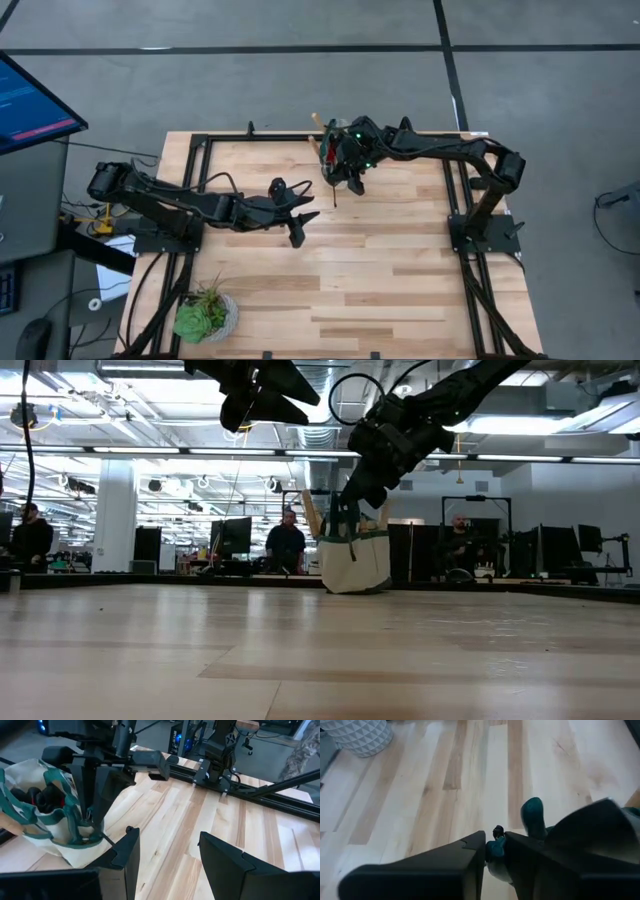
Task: Pick & Place Garden tools in Gardening bag
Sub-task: Put the shear scissors into the gardening bag, then return to Home Position
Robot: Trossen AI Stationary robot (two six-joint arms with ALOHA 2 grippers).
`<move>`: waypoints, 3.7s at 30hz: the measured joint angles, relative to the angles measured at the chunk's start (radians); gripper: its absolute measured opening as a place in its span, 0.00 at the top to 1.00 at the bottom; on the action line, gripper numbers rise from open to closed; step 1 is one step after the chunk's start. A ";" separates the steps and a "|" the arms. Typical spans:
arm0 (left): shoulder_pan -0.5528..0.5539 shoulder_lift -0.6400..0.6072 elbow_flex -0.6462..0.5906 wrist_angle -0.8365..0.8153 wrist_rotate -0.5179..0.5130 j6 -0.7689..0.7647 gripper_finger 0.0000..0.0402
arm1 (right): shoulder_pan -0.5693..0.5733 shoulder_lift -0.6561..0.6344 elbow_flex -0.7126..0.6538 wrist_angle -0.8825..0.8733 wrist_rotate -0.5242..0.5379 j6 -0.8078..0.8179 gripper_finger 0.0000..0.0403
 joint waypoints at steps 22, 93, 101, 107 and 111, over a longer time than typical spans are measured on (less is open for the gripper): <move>-0.001 -0.300 0.000 -0.025 -0.029 0.082 0.60 | 0.034 -0.015 0.179 -0.204 0.149 0.053 0.50; -0.005 -1.348 -0.879 -0.031 -0.022 -0.085 1.00 | -0.019 -1.741 -1.184 0.500 0.337 0.763 0.84; -0.003 -1.349 -0.884 0.017 0.135 0.001 1.00 | -0.019 -1.740 -1.184 0.419 0.142 0.747 0.89; -0.003 -1.350 -0.884 0.033 0.431 -0.047 1.00 | -0.019 -1.738 -1.185 0.403 0.023 0.698 0.99; -0.003 -1.349 -0.884 0.034 0.406 -0.052 1.00 | -0.027 -1.738 -1.185 0.399 0.091 0.693 0.94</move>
